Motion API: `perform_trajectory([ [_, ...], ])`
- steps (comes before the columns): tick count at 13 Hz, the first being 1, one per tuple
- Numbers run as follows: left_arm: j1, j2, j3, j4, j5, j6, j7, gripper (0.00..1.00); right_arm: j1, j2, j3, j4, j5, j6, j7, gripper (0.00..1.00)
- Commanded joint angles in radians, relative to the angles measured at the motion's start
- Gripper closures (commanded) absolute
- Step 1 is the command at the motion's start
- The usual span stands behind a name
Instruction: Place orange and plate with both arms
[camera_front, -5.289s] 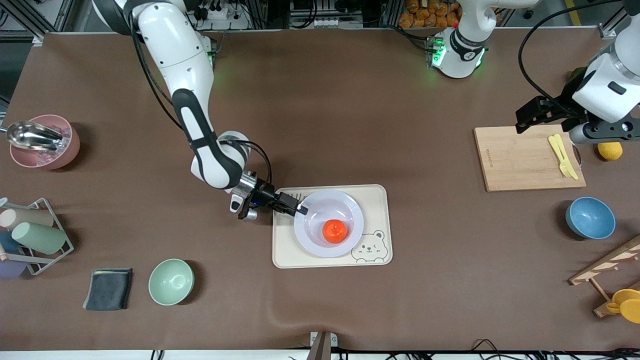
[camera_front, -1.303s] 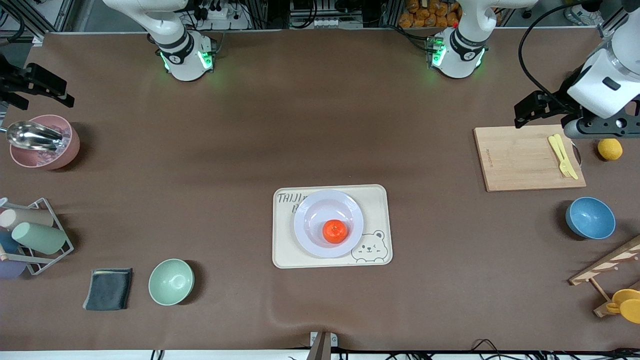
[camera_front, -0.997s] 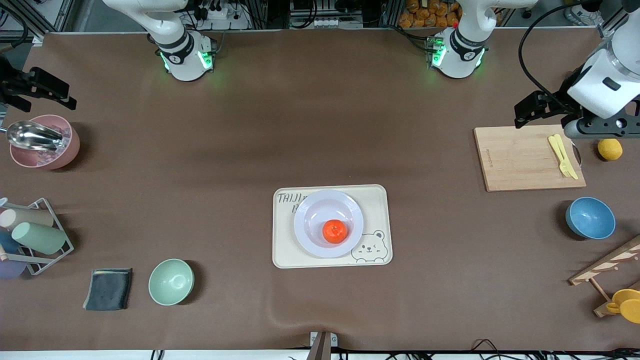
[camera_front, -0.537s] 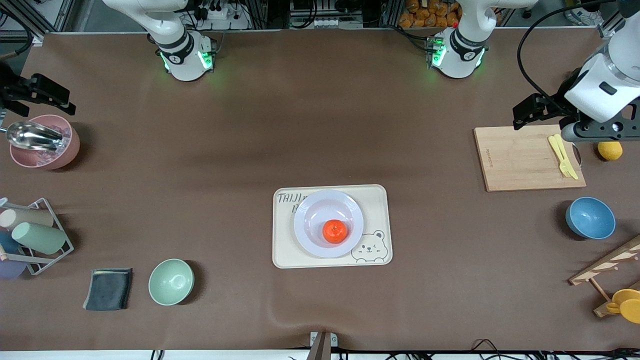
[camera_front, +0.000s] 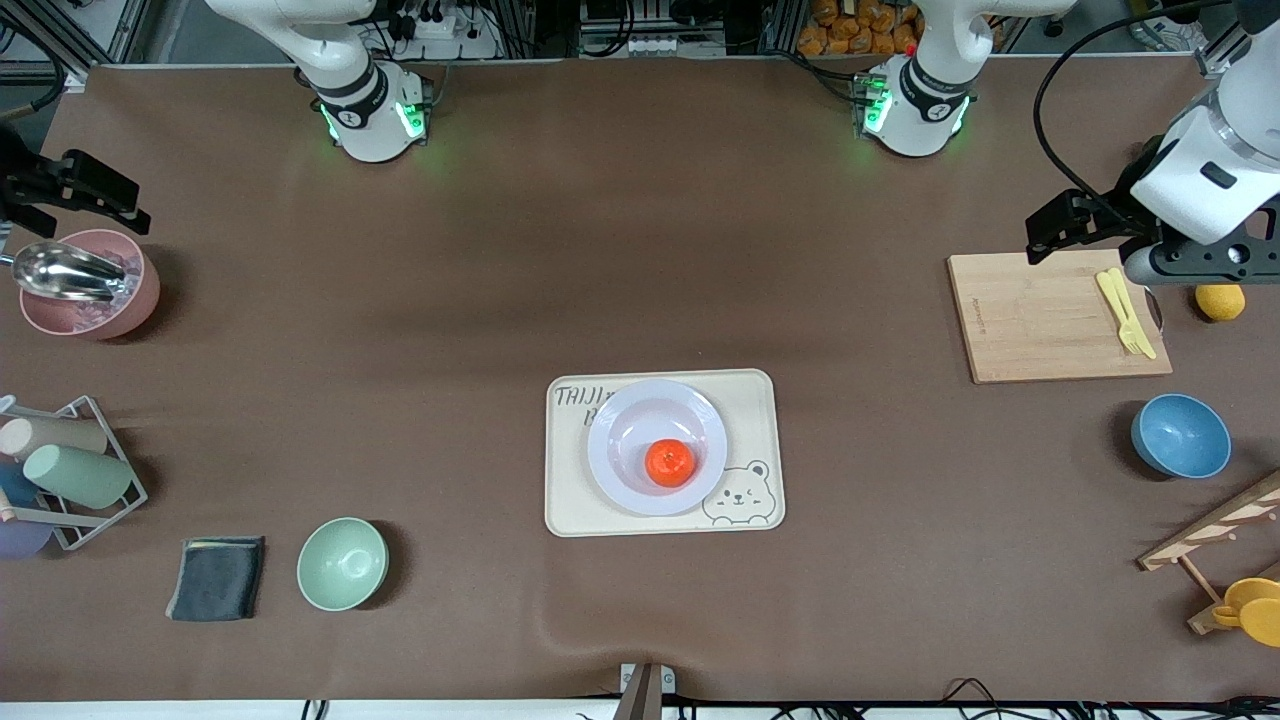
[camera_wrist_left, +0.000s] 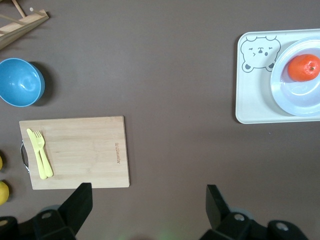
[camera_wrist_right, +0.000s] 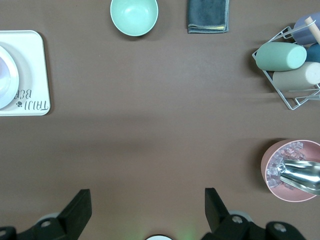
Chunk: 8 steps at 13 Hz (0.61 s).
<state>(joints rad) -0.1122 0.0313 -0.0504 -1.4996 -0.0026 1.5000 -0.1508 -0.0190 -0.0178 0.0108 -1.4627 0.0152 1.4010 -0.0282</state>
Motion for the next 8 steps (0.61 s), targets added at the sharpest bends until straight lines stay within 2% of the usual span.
perform_trajectory([
  [1,0.002,-0.016,-0.012,-0.005,0.003,0.009,0.027,0.00,-0.007,-0.002,0.012,-0.007,-0.026,0.010,0.016,0.00],
  [6,-0.003,-0.077,-0.014,-0.082,0.003,0.051,0.027,0.00,-0.021,0.009,0.009,-0.001,-0.031,0.024,0.017,0.00],
  [8,0.002,-0.071,-0.012,-0.070,0.006,0.048,0.036,0.00,-0.024,0.009,0.009,-0.001,-0.031,0.024,0.017,0.00],
])
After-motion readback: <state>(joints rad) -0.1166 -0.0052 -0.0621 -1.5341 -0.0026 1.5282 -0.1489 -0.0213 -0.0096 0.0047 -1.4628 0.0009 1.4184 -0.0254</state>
